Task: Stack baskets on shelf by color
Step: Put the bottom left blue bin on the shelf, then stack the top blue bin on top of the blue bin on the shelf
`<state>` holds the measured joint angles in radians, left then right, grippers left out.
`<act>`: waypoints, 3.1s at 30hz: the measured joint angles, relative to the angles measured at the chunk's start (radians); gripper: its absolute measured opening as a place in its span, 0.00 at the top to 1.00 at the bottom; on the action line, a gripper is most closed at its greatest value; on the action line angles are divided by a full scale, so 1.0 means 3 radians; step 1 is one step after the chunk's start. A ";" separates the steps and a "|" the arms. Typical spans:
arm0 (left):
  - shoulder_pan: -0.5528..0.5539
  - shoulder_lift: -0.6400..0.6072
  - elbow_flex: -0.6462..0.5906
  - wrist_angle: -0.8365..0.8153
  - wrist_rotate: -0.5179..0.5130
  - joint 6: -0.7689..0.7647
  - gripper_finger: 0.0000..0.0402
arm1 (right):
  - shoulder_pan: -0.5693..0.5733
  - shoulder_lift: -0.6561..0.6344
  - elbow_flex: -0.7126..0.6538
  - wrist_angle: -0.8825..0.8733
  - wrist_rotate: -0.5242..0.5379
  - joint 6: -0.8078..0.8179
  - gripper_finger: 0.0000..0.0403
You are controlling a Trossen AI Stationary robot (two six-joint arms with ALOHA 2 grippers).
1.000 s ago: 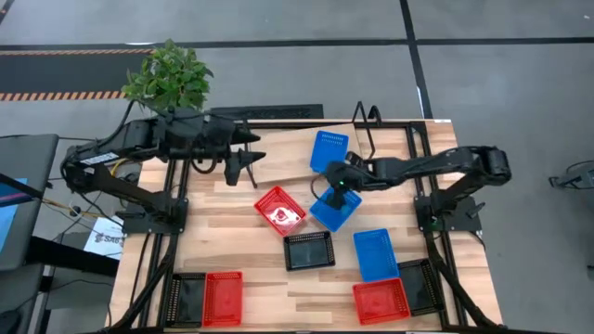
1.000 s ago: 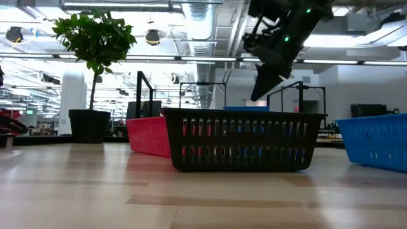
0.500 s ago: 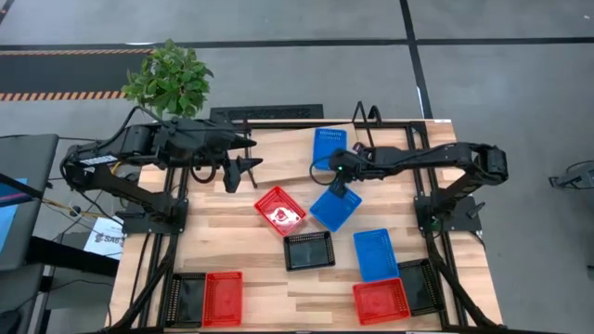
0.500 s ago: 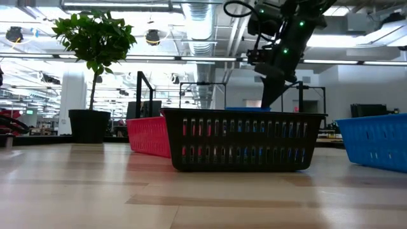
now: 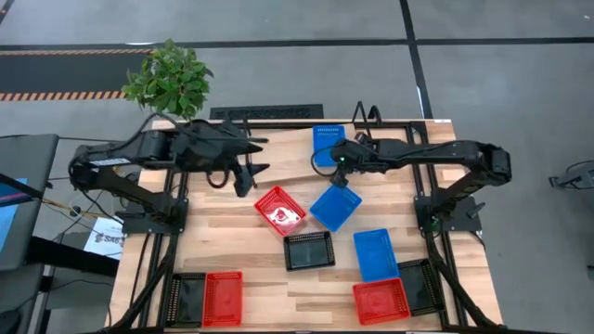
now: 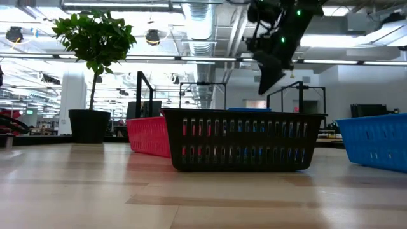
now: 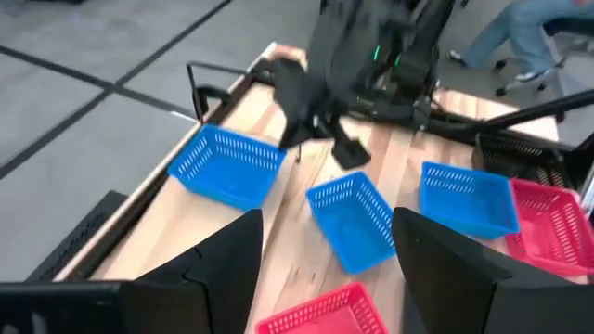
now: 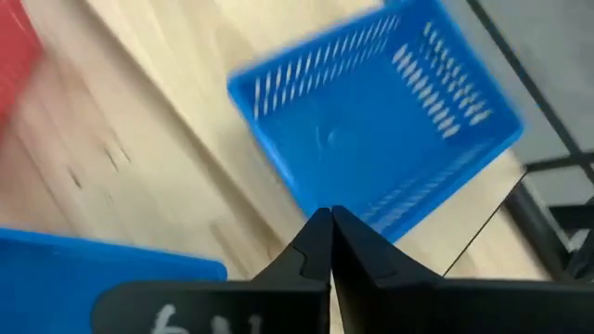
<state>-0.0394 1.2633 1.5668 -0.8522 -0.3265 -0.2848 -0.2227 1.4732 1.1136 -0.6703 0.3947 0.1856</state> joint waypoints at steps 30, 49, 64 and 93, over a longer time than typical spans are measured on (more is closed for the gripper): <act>0.0201 0.2149 -0.0691 0.1781 0.0256 -0.0931 0.43 | 0.1305 -0.0963 0.0473 -0.1707 0.0207 0.1742 0.52; 0.0191 0.2448 -0.0589 0.1916 0.0192 -0.0872 0.43 | 0.1355 -0.0899 0.0473 -0.1686 0.0262 0.1746 0.56; 0.0176 0.2592 -0.0534 0.1813 0.0145 -0.0736 0.52 | 0.1355 -0.0898 0.0473 -0.1679 0.0260 0.1739 0.57; 0.0169 0.2661 -0.0336 0.1772 0.0267 -0.0736 0.99 | 0.1355 -0.0897 0.0473 -0.1679 0.0249 0.1743 0.59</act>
<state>0.0112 2.0617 1.4658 -0.3207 -0.2462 -0.5056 0.1837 1.2041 1.2556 -1.1740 0.4694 0.7086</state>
